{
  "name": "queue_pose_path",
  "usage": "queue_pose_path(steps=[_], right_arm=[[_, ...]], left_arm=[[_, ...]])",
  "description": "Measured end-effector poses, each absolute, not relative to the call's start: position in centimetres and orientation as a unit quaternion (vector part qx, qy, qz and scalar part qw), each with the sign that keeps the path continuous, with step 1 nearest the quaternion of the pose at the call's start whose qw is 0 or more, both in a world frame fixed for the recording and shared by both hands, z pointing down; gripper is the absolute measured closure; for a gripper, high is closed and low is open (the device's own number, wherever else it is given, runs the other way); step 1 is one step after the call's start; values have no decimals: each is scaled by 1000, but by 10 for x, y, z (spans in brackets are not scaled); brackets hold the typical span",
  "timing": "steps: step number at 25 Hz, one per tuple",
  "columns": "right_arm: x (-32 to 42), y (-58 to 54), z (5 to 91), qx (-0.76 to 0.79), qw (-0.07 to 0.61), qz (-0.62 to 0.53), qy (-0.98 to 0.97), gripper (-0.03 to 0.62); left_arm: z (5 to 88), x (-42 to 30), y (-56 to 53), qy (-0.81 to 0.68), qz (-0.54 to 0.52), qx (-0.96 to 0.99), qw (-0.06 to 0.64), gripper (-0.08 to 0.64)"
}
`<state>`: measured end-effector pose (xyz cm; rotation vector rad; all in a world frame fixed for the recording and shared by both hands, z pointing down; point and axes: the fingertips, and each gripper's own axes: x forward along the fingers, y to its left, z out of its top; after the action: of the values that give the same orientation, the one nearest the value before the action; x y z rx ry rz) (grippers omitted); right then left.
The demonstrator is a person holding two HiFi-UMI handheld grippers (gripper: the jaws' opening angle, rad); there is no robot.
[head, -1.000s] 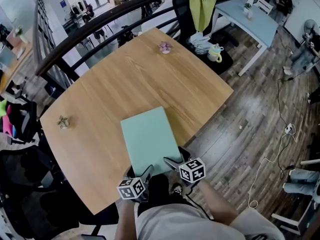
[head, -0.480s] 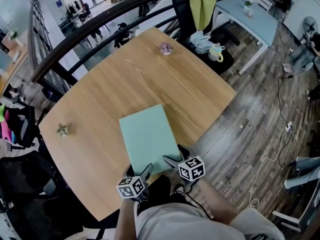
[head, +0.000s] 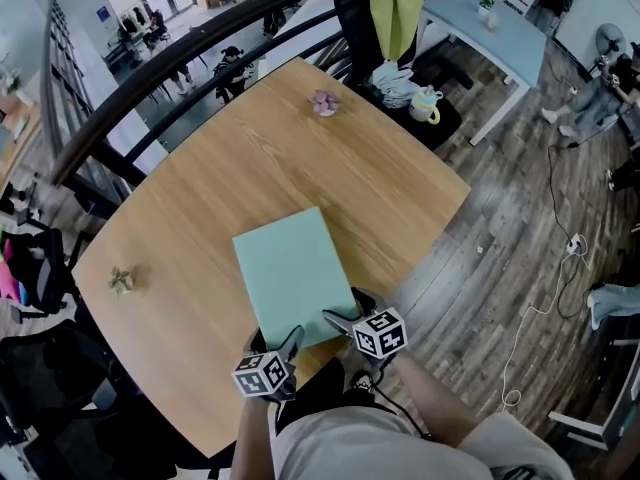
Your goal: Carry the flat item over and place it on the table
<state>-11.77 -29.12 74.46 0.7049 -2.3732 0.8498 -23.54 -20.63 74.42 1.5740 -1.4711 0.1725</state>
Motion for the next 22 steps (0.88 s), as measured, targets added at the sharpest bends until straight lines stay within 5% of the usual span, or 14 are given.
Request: queue_pose_path(steps=[22], right_arm=[[-132, -310, 764, 268, 277, 320, -865, 183]], left_arm=[[761, -253, -230, -598, 89, 644, 468, 95]])
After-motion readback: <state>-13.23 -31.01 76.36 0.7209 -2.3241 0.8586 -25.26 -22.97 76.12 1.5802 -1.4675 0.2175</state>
